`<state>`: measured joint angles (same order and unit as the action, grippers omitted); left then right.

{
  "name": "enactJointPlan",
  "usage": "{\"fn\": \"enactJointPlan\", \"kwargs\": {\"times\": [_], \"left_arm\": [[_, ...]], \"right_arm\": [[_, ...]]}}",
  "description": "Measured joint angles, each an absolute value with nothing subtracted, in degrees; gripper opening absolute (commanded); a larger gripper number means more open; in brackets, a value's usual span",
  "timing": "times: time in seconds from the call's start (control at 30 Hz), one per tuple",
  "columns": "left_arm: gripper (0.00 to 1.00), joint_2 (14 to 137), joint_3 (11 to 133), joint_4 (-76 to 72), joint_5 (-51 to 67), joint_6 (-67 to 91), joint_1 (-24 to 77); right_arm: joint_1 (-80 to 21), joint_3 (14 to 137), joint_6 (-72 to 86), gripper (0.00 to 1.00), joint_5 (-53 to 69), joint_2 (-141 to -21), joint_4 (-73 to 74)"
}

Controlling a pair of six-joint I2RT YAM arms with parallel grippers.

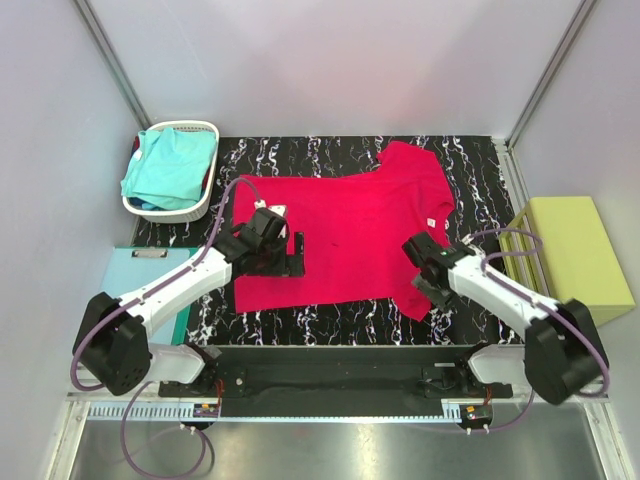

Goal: Fold and stack the t-shirts
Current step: Flatten out the tshirt

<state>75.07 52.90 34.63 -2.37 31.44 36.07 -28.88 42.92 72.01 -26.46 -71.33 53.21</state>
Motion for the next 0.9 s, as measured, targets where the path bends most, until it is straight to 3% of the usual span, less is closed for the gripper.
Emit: {"fn": "enactJointPlan", "kwargs": {"times": [0.2,0.4,0.63,0.73,0.8,0.83,0.9], "left_arm": [[0.99,74.85,52.88,35.03,-2.37,30.13,36.07],[0.99,74.19,52.88,35.09,-2.33,30.0,36.07],[0.99,74.72,52.9,35.05,-2.15,30.04,36.07],[0.99,75.18,52.9,35.05,-2.15,30.09,36.07],[0.99,75.37,52.88,35.05,-2.15,30.28,36.07],[0.99,75.46,52.9,35.07,-2.15,30.48,36.07],[0.99,75.48,52.88,35.05,-2.17,30.98,36.14]], "right_arm": [[-28.91,43.75,76.93,0.6,-26.83,-77.69,51.16],[-28.93,41.78,79.55,0.34,-27.29,-75.85,50.48],[-28.95,41.25,80.01,0.16,-28.58,-71.18,51.64],[-28.95,40.95,79.99,0.13,-29.47,-68.58,52.66],[-28.93,40.58,79.9,0.2,-29.61,-67.51,53.21],[-28.95,40.34,79.77,0.28,-29.63,-67.18,53.49],[-28.93,40.03,79.31,0.32,-29.74,-67.02,53.93]]}}
